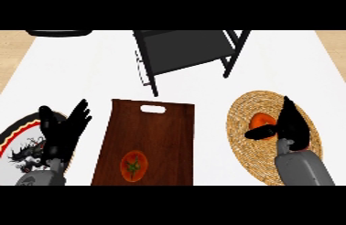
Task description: Pick the squash from the placemat and place it in the tiered shelf
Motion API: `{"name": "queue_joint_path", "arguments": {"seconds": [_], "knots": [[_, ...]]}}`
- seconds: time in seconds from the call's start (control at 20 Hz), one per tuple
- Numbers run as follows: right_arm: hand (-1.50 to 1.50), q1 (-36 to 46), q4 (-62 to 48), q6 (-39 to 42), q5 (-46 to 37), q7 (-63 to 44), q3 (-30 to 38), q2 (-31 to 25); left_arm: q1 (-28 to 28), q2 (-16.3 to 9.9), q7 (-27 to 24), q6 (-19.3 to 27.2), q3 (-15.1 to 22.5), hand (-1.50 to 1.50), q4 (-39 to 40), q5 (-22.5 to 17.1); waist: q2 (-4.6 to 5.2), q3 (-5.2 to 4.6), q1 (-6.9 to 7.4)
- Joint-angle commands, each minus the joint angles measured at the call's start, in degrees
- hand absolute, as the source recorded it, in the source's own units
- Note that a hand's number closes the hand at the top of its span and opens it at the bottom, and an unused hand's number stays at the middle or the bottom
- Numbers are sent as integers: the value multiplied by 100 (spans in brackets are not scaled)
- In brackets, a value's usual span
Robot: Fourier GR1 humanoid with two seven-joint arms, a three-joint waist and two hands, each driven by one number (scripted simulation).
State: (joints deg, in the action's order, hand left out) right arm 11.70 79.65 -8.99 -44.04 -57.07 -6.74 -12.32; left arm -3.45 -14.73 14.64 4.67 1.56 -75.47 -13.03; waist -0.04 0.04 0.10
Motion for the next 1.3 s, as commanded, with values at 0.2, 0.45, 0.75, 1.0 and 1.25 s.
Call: {"name": "queue_joint_path", "arguments": {"seconds": [0.2,0.45,0.75,1.0,1.25], "knots": [[-150,480,-1192,-300,-179,684,450,250,-6,182,110,-175,-220,0,-84,158,6,-3,10],[150,263,-1092,997,205,1216,-178,-1,-9,160,-340,-252,-230,0,341,203,19,-7,-8],[150,552,-1183,314,129,1563,133,321,100,275,147,-150,-164,0,-177,302,4,-4,8],[150,-48,220,158,-408,1215,-456,473,207,212,-61,-336,-317,0,-119,215,-14,-8,-41],[150,852,-18,838,-173,2272,-2040,1210,-62,237,226,-333,-99,0,-266,280,5,-3,270]]}}
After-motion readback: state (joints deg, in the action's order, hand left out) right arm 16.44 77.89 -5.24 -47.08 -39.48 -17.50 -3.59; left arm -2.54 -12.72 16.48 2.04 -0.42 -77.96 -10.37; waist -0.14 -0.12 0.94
